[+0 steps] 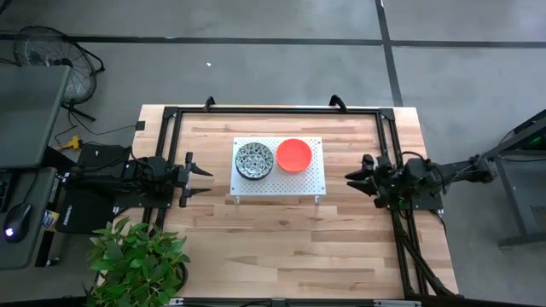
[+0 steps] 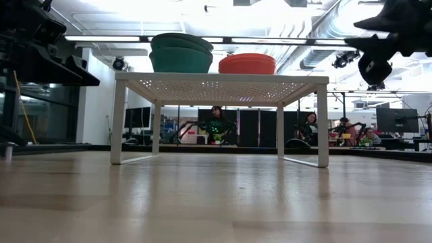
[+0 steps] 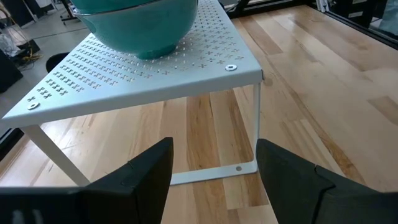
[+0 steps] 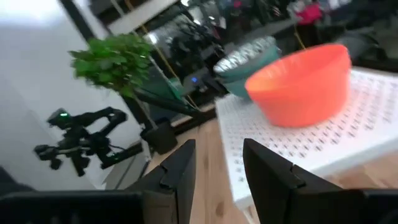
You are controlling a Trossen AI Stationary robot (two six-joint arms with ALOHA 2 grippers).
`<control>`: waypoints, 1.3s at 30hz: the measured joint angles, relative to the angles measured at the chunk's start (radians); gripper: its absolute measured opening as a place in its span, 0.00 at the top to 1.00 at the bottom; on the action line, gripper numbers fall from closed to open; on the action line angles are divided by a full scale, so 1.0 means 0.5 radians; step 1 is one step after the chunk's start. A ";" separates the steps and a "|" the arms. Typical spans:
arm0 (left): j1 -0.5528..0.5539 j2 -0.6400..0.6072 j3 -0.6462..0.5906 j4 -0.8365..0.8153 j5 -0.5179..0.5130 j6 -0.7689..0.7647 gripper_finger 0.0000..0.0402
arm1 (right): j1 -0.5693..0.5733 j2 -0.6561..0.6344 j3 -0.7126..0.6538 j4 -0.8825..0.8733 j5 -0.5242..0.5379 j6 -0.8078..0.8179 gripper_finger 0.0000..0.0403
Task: Pick & Place Mini bowls
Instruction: Return to Home Position
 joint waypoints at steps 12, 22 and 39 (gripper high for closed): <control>0.000 0.000 0.000 -0.002 -0.003 0.000 0.44 | -0.008 -0.211 -0.016 -0.191 -0.068 -0.190 0.70; 0.001 0.001 0.000 0.000 -0.003 0.000 0.44 | -0.008 -0.205 -0.016 -0.223 0.124 -0.316 0.70; 0.001 0.000 0.001 0.000 0.003 0.000 0.44 | -0.008 -0.205 -0.014 -0.221 0.126 -0.311 0.70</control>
